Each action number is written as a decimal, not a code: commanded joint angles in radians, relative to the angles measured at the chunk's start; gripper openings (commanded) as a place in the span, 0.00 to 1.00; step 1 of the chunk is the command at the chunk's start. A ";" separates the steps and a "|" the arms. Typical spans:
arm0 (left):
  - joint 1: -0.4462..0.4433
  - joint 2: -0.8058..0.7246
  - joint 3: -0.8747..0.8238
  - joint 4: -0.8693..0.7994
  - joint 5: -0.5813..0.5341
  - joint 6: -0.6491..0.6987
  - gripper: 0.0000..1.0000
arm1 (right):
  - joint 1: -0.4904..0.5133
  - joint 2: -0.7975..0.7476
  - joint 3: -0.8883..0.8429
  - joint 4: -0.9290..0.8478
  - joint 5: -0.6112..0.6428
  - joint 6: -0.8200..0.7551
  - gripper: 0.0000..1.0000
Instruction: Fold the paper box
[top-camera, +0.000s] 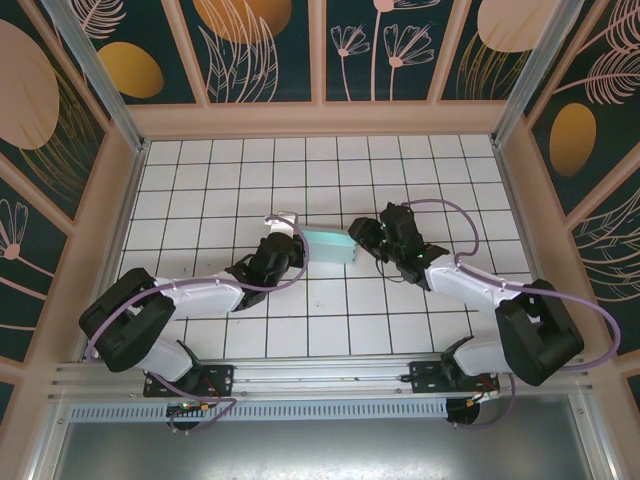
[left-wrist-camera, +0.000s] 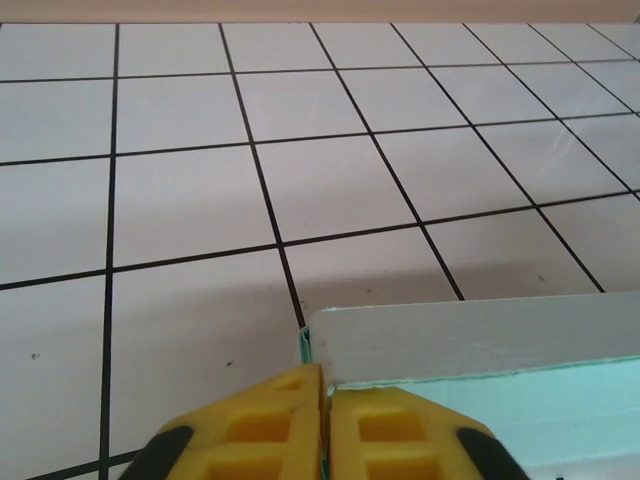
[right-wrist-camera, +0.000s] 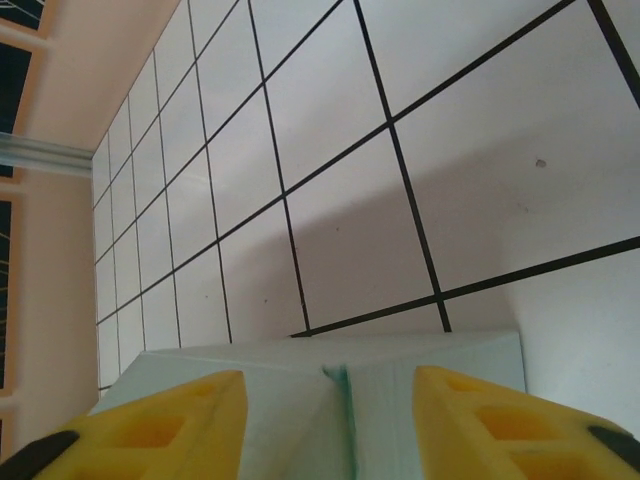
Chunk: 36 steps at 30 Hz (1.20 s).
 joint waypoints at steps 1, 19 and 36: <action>-0.003 0.004 0.016 -0.037 0.040 0.001 0.15 | -0.012 0.013 -0.019 0.031 -0.009 0.019 0.42; -0.001 -0.028 0.024 -0.091 0.100 -0.032 0.39 | -0.019 0.004 -0.049 0.063 -0.011 0.024 0.58; -0.001 -0.084 0.017 -0.124 0.264 -0.019 0.55 | -0.020 0.046 -0.070 0.090 0.013 0.039 0.56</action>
